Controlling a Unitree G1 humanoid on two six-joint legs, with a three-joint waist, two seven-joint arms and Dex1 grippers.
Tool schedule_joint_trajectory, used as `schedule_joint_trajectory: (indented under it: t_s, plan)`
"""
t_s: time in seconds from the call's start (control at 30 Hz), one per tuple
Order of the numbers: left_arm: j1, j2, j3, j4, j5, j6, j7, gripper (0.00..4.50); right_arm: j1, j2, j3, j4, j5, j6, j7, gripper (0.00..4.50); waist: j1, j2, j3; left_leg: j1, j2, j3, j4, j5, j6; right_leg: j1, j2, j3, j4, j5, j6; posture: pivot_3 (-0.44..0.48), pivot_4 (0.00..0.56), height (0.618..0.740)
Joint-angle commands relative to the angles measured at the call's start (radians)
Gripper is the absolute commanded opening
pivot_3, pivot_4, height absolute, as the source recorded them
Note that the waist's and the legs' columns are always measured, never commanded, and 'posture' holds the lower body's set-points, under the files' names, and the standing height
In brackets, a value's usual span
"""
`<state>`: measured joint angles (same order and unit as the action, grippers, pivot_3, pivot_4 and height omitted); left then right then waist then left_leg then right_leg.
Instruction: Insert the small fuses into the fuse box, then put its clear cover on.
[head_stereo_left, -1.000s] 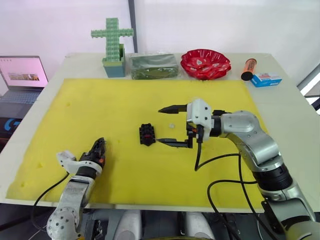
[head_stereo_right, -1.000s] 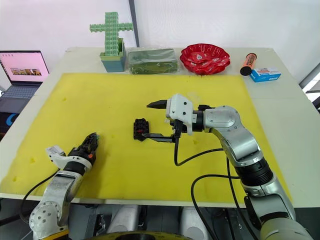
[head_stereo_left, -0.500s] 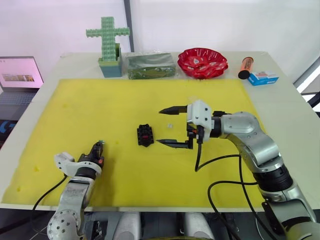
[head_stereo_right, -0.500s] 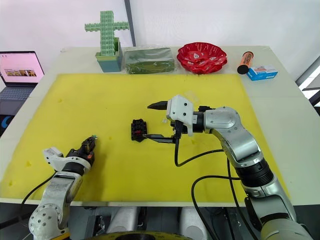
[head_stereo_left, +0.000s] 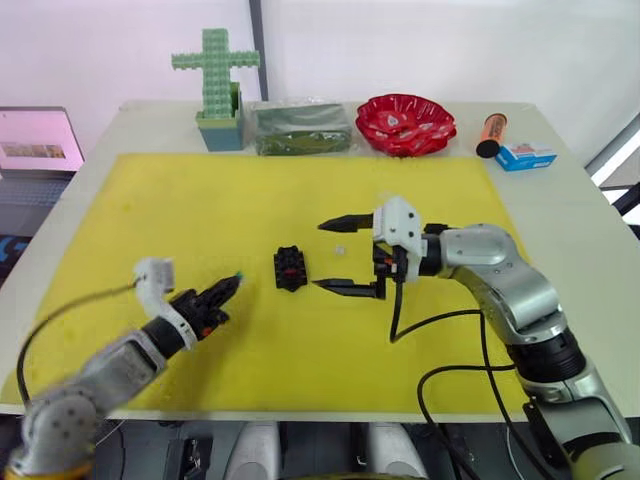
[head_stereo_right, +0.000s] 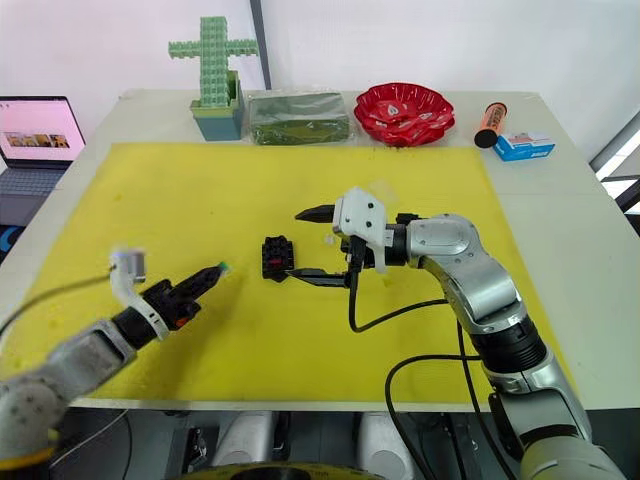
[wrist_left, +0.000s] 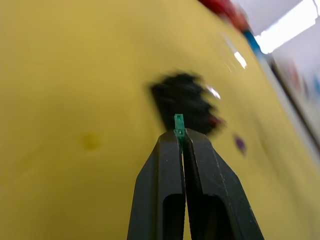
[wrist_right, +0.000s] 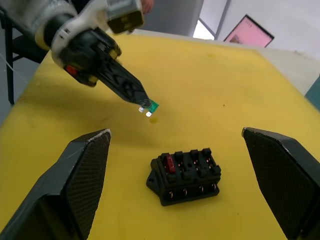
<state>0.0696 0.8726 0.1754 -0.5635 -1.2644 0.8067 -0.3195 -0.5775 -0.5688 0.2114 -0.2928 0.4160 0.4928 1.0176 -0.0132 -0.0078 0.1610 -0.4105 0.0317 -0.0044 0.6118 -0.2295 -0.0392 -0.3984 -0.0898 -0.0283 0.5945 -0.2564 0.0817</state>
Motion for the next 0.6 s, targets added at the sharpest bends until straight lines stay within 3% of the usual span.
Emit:
schedule_joint_trajectory:
  t_s: [0.03,0.1,0.2,0.23,0.33,0.47,0.6]
  plan:
    - [-0.046,0.163,-0.107,-0.017,0.226,-0.069,-0.398,0.01,-0.049,-0.026,-0.034,-0.045,0.060,0.085,0.019,4.50,-0.004,0.001,0.001,0.000,0.000,0.003,-0.001,-0.001,-0.001,-0.001,-0.002,0.001,0.000,0.000,0.000,0.000,0.150,0.740]
    - [-0.134,0.215,-0.160,0.027,0.313,-0.123,-0.558,0.00,-0.065,-0.037,-0.031,-0.050,0.081,0.128,0.029,4.07,0.000,0.000,0.001,-0.003,0.000,0.008,-0.002,-0.001,-0.001,-0.002,-0.003,0.001,0.001,0.000,0.000,0.000,0.150,0.740]
    - [-0.283,0.193,-0.237,0.114,0.436,-0.214,-0.702,0.00,-0.074,-0.052,-0.021,-0.069,0.105,0.191,0.033,3.24,0.008,0.000,0.001,-0.010,0.001,0.006,-0.001,-0.001,-0.001,-0.009,0.000,-0.001,0.002,0.000,0.001,0.000,0.150,0.740]
    - [-0.325,0.177,-0.258,0.143,0.474,-0.240,-0.735,0.00,-0.074,-0.057,-0.014,-0.075,0.104,0.199,0.035,2.91,0.010,0.000,0.001,-0.011,0.001,0.004,0.000,-0.001,-0.001,-0.009,0.001,-0.001,0.003,0.000,0.001,0.000,0.150,0.740]
    - [-0.419,0.121,-0.309,0.222,0.581,-0.320,-0.808,0.00,-0.057,-0.066,-0.002,-0.091,0.087,0.193,0.039,2.91,0.014,-0.001,0.001,-0.011,0.002,0.004,0.000,-0.001,0.000,-0.008,0.002,-0.001,0.003,0.000,0.001,0.000,0.150,0.740]
    - [-0.485,0.054,-0.341,0.304,0.679,-0.406,-0.871,0.00,-0.035,-0.070,0.002,-0.111,0.074,0.189,0.016,1.71,0.018,-0.002,0.001,-0.011,0.002,0.004,0.001,0.000,0.000,-0.008,0.003,-0.001,0.004,0.002,0.006,0.000,0.150,0.740]
    - [-0.529,-0.016,-0.346,0.362,0.734,-0.452,-0.890,0.00,-0.020,-0.066,0.025,-0.122,0.039,0.167,-0.007,1.71,0.024,-0.003,0.002,-0.011,0.002,0.003,0.003,0.000,0.000,-0.008,0.003,-0.001,0.006,0.002,0.009,0.000,0.150,0.740]
